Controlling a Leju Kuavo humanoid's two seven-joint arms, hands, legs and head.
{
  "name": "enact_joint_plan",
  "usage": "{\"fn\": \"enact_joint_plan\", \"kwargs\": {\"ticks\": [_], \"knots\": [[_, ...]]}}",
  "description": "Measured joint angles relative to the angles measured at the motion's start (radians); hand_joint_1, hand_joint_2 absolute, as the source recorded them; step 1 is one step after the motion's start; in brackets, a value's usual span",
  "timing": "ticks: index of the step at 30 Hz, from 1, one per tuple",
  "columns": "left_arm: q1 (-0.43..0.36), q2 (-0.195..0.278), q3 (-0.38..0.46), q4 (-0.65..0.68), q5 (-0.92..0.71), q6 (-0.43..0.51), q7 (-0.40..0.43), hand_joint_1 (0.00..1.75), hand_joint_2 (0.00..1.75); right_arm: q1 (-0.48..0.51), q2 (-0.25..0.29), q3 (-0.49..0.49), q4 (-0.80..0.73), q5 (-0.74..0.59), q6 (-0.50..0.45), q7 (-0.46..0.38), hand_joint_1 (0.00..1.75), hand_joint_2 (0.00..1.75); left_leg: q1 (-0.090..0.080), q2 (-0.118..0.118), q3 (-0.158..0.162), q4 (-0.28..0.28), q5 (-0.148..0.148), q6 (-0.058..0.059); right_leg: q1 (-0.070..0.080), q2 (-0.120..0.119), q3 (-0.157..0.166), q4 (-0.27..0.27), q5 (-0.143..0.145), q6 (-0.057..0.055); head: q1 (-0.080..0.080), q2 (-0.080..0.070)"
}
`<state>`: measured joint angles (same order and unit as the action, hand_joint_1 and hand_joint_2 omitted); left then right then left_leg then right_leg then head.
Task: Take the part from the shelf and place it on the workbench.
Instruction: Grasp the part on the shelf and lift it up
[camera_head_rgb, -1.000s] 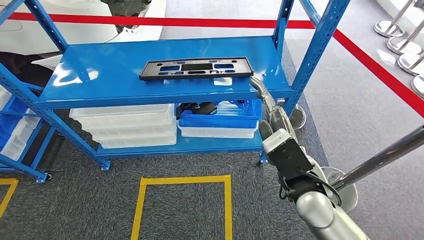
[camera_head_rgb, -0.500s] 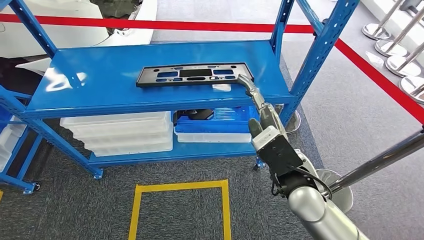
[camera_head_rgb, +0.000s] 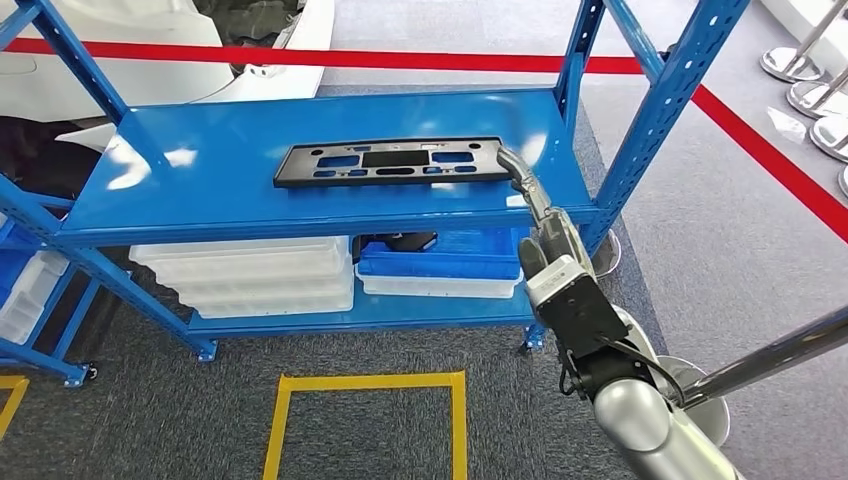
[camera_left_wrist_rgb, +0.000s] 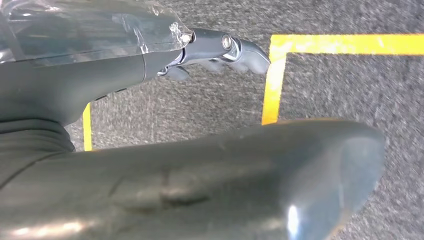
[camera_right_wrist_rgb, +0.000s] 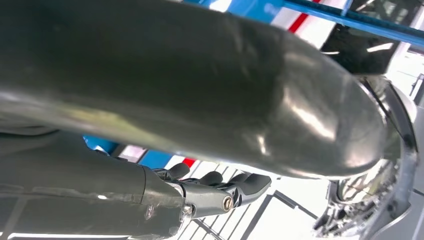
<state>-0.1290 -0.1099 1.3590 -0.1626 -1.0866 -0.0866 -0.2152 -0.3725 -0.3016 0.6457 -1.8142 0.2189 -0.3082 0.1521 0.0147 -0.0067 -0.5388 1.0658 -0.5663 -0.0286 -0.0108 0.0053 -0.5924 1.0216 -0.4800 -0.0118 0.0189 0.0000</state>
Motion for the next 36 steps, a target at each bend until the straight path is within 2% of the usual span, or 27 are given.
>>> {"fn": "enact_joint_plan", "kwargs": {"ticks": [1, 3, 4, 5, 6, 8, 9, 10, 15, 18, 19, 20, 22, 23, 24, 26, 27, 28, 30, 32, 33, 34, 36], "knots": [[0.0, 0.0, 0.0, 0.0, 0.0, 0.0, 0.0, 0.0, 0.0, -0.001, 0.0, 0.0, 0.0, 0.0, 0.0, 0.0, 0.0, 0.0, 0.001, 0.0, -0.026, 0.055, -0.024, -0.003, -0.001, -0.002, 0.007, -0.003, -0.004, -0.005, -0.007, 0.0], [0.001, -0.001, 0.0, 0.0, 0.0, 0.0, 0.0, 0.0, 0.0, -0.001, 0.001, 0.0, 0.0, 0.0, -0.002, 0.0, 0.0, 0.0, 0.001, 0.001, -0.106, 0.192, -0.072, -0.006, 0.001, -0.005, 0.019, -0.003, -0.014, -0.012, -0.02, 0.0], [0.003, -0.001, 0.0, 0.0, 0.0, 0.0, 0.0, 0.0, 0.0, -0.001, 0.001, 0.0, 0.0, 0.0, -0.003, 0.0, 0.0, 0.0, 0.001, 0.001, -0.139, 0.236, -0.075, -0.006, 0.002, -0.005, 0.026, -0.003, -0.021, -0.013, -0.024, 0.0], [0.005, -0.001, 0.0, 0.0, 0.0, 0.0, 0.0, 0.0, 0.0, 0.0, 0.001, 0.0, 0.0, 0.0, -0.003, 0.0, 0.0, 0.0, 0.001, 0.001, -0.155, 0.244, -0.057, -0.006, 0.002, -0.004, 0.034, -0.003, -0.027, -0.013, -0.027, 0.0], [0.006, -0.001, 0.0, 0.0, 0.0, 0.0, 0.0, 0.0, 0.0, 0.0, 0.001, 0.0, 0.0, 0.0, -0.004, 0.0, 0.0, 0.0, 0.001, 0.001, -0.152, 0.211, -0.018, -0.004, 0.002, -0.003, 0.045, -0.003, -0.035, -0.011, -0.031, 0.0], [0.008, -0.001, 0.0, 0.0, 0.0, 0.0, 0.0, 0.0, 0.0, 0.0, 0.0, 0.0, 0.0, 0.0, -0.004, 0.0, 0.0, 0.0, 0.0, 0.0, -0.111, 0.082, 0.073, 0.003, 0.002, -0.001, 0.067, -0.003, -0.051, -0.006, -0.039, 0.0], [0.008, -0.001, 0.0, 0.0, 0.0, 0.0, 0.0, 0.0, 0.0, 0.0, 0.0, 0.0, 0.0, 0.0, -0.005, 0.0, 0.0, 0.0, -0.001, 0.0, -0.092, 0.032, 0.1, 0.007, 0.003, -0.001, 0.074, -0.003, -0.058, -0.004, -0.042, 0.0], [0.008, -0.001, 0.0, 0.0, 0.0, 0.0, 0.0, 0.0, 0.0, 0.0, 0.0, 0.0, 0.0, 0.0, -0.005, 0.0, 0.0, 0.0, -0.002, -0.001, -0.082, 0.005, 0.111, 0.009, 0.003, -0.001, 0.078, -0.003, -0.062, -0.002, -0.043, 0.0], [0.008, -0.001, 0.0, 0.0, 0.0, 0.0, 0.0, 0.0, 0.0, -0.001, 0.0, 0.0, 0.0, 0.0, -0.005, 0.0, 0.0, 0.0, -0.005, -0.001, -0.08, -0.001, 0.107, 0.01, 0.006, 0.0, 0.079, -0.003, -0.064, 0.001, -0.044, 0.0], [0.008, -0.001, 0.0, 0.0, 0.0, 0.0, 0.0, 0.0, 0.0, -0.001, 0.001, 0.0, 0.0, 0.0, -0.005, 0.0, 0.0, 0.0, -0.009, 0.001, -0.078, -0.017, 0.101, 0.014, 0.006, 0.003, 0.076, -0.001, -0.067, 0.009, -0.043, 0.0], [0.008, -0.001, 0.0, 0.0, -0.001, 0.0, 0.0, 0.0, 0.0, -0.002, 0.001, -0.001, 0.0, 0.002, -0.006, 0.0, 0.0, 0.0, -0.007, 0.002, -0.069, -0.027, 0.097, 0.023, 0.005, 0.003, 0.066, 0.023, -0.082, 0.018, -0.038, 0.0], [0.007, -0.001, 0.0, 0.0, -0.002, 0.0, -0.001, 0.0, 0.0, -0.001, 0.0, -0.001, 0.0, 0.003, -0.007, -0.001, 0.0, 0.0, -0.004, 0.003, -0.059, -0.035, 0.09, 0.033, 0.003, 0.002, 0.03, 0.086, -0.108, 0.028, -0.03, 0.0], [0.006, -0.001, 0.0, 0.0, -0.004, 0.0, -0.002, 0.0, 0.0, 0.004, -0.001, -0.003, 0.0, 0.005, -0.009, -0.001, 0.0, 0.0, 0.0, 0.003, -0.034, -0.047, 0.075, 0.048, -0.002, 0.0, -0.064, 0.24, -0.154, 0.044, -0.014, 0.0], [0.007, -0.001, 0.0, 0.0, -0.005, 0.0, -0.002, 0.0, 0.0, 0.007, -0.002, -0.003, 0.0, 0.005, -0.009, -0.001, 0.0, 0.0, 0.0, 0.003, -0.026, -0.047, 0.068, 0.049, -0.004, 0.0, -0.102, 0.28, -0.147, 0.045, -0.009, 0.0], [0.008, -0.001, 0.0, 0.0, -0.006, 0.0, -0.002, 0.0, 0.0, 0.009, -0.002, -0.003, 0.0, 0.005, -0.009, -0.001, 0.0, 0.0, 0.0, 0.003, -0.016, -0.047, 0.06, 0.047, -0.004, -0.001, -0.107, 0.259, -0.111, 0.044, -0.005, 0.0], [0.009, -0.001, 0.0, 0.0, -0.008, 0.0, -0.003, 0.0, 0.0, 0.009, -0.002, -0.003, 0.0, 0.005, -0.009, -0.001, 0.0, 0.0, 0.001, 0.001, 0.005, -0.048, 0.043, 0.041, -0.003, -0.001, -0.069, 0.134, -0.016, 0.039, 0.004, 0.0], [0.008, -0.002, 0.0, 0.0, -0.008, -0.001, -0.004, 0.0, 0.0, 0.009, -0.002, -0.003, 0.0, 0.005, -0.009, -0.001, 0.0, 0.0, 0.0, 0.0, 0.013, -0.047, 0.035, 0.035, -0.001, -0.001, -0.046, 0.074, 0.013, 0.035, 0.007, 0.0], [0.007, -0.002, 0.0, 0.0, -0.009, -0.001, -0.004, 0.0, 0.0, 0.008, -0.002, -0.003, 0.0, 0.005, -0.009, -0.001, 0.0, 0.0, 0.0, 0.0, 0.016, -0.048, 0.029, 0.03, 0.002, -0.001, -0.03, 0.037, 0.024, 0.03, 0.009, 0.0], [0.003, -0.002, 0.0, 0.0, -0.01, -0.002, -0.006, 0.0, 0.0, 0.007, -0.002, -0.004, 0.0, 0.005, -0.01, -0.002, 0.0, 0.0, -0.001, 0.0, 0.021, -0.053, 0.022, 0.017, 0.008, 0.002, -0.021, 0.019, 0.011, 0.018, 0.008, 0.0], [0.002, -0.001, 0.0, 0.0, -0.01, -0.002, -0.007, 0.0, 0.0, 0.006, -0.002, -0.005, 0.0, 0.006, -0.011, -0.002, 0.0, 0.0, -0.001, 0.002, 0.029, -0.051, 0.012, 0.006, 0.004, 0.005, -0.011, 0.009, 0.006, 0.007, 0.004, 0.0], [0.001, -0.002, 0.0, 0.001, -0.01, -0.003, -0.008, 0.0, 0.0, 0.006, -0.003, -0.006, 0.0, 0.006, -0.012, -0.002, 0.0, 0.0, -0.001, 0.002, 0.025, -0.031, 0.001, 0.001, 0.002, 0.004, -0.003, 0.003, 0.003, 0.001, -0.001, 0.0], [0.0, -0.002, 0.0, 0.001, -0.01, -0.003, -0.008, 0.0, 0.0, 0.006, -0.002, -0.006, 0.0, 0.006, -0.012, -0.002, 0.0, 0.0, -0.001, 0.002, 0.008, 0.008, -0.017, -0.003, 0.0, 0.003, 0.006, -0.003, 0.001, -0.005, -0.006, 0.0], [0.001, -0.002, 0.0, 0.001, -0.01, -0.003, -0.009, 0.0, 0.0, 0.007, -0.002, -0.006, 0.0, 0.006, -0.013, -0.003, 0.0, 0.0, 0.0, 0.003, -0.064, 0.137, -0.062, -0.008, 0.001, 0.0, 0.018, -0.004, -0.01, -0.014, -0.02, 0.0]]}}
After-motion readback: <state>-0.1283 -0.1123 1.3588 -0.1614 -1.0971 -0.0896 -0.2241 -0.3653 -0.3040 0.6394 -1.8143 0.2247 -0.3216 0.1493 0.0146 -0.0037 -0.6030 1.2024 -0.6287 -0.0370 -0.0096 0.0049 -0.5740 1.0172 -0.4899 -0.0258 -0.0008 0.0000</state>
